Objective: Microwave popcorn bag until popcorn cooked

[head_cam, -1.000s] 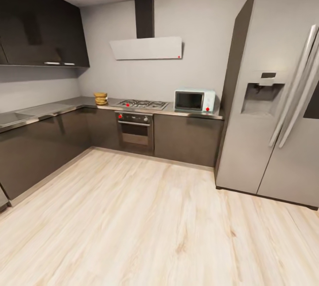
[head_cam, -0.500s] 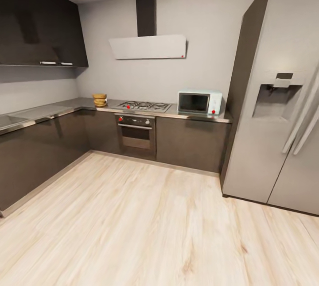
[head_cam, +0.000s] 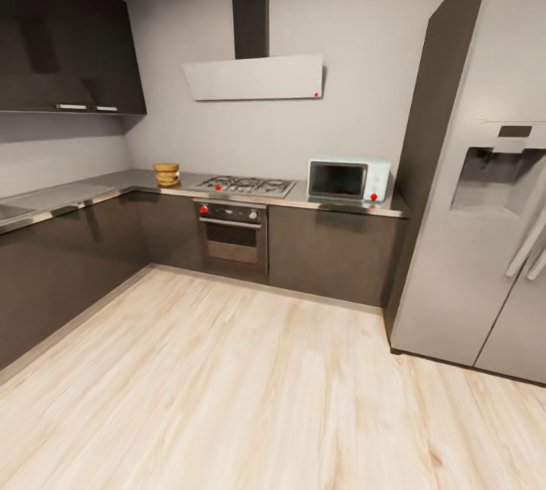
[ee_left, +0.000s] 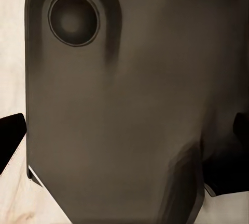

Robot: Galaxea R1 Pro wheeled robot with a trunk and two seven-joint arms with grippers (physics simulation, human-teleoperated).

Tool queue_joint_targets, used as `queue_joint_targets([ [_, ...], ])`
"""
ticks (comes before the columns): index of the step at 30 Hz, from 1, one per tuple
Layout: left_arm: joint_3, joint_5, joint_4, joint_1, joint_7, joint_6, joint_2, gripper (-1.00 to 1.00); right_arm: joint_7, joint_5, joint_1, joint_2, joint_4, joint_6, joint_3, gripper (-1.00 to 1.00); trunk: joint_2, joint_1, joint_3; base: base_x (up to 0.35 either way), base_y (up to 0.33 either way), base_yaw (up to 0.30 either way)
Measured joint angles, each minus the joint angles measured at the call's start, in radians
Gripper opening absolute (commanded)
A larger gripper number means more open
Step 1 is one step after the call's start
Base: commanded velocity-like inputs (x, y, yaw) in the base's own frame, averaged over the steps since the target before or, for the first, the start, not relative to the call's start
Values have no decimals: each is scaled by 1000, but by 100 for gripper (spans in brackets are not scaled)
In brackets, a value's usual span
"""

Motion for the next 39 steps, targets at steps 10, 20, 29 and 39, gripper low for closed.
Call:
queue_joint_targets([
  [10,-3,-1,0,0,1,-1,-3,100,1,-12,0,3,-3,-10,-7,100,0,0,0,326,0,-156],
  [20,-1,3,0,0,1,0,-2,100,1,-12,0,3,-3,-14,-7,100,0,0,0,325,29,-286],
  [29,-1,6,0,0,0,0,-2,100,2,-10,0,1,-3,-14,-4,100,0,0,0,325,132,-78],
  [39,-1,3,0,0,0,0,-2,100,1,-1,0,1,-3,-11,3,100,0,0,0,325,140,0],
])
